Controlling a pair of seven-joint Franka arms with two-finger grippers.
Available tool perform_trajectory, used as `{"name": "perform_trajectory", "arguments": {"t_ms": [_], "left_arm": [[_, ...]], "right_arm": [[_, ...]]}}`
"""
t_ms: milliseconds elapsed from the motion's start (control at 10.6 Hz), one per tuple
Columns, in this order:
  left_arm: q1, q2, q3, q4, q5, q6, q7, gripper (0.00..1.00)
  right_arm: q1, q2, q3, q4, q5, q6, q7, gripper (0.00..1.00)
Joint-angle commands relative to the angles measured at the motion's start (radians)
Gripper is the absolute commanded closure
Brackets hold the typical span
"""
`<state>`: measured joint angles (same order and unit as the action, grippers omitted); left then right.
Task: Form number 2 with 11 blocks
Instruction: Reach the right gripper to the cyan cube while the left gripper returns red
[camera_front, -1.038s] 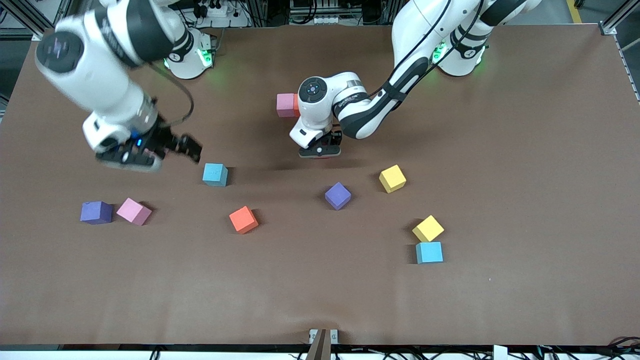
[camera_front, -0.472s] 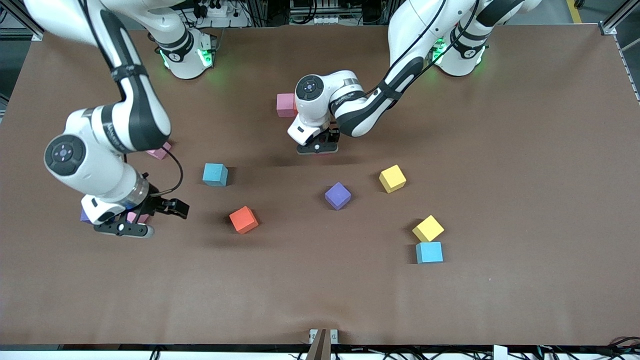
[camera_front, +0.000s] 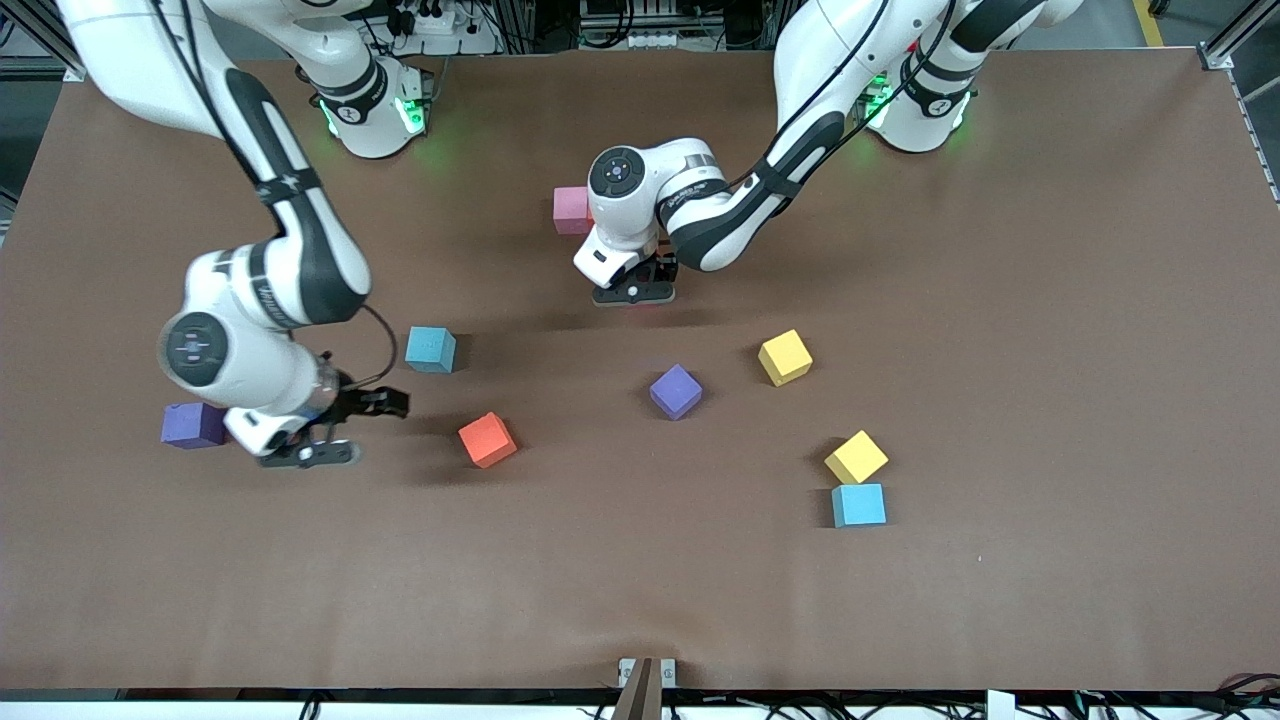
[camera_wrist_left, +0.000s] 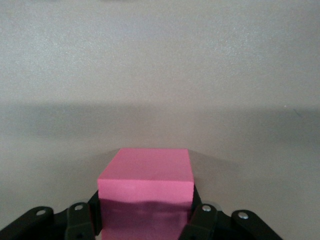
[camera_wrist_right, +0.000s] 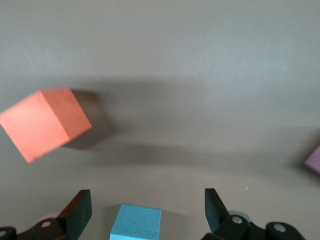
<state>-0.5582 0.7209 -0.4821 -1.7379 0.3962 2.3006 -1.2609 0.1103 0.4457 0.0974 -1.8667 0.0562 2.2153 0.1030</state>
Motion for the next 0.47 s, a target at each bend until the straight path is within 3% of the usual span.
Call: {"name": "perform_trajectory", "arguments": {"t_ms": [0, 377], "left_arm": [[-0.009, -0.006, 0.0, -0.035, 0.023, -0.001, -0.038, 1.0], [-0.006, -0.02, -0.004, -0.054, 0.023, -0.003, -0.037, 1.0]], "right_arm": [[-0.012, -0.03, 0.012, -0.145, 0.04, 0.087, -0.014, 0.0], [-0.012, -0.033, 0.012, -0.174, 0.1, 0.084, -0.005, 0.0]]}}
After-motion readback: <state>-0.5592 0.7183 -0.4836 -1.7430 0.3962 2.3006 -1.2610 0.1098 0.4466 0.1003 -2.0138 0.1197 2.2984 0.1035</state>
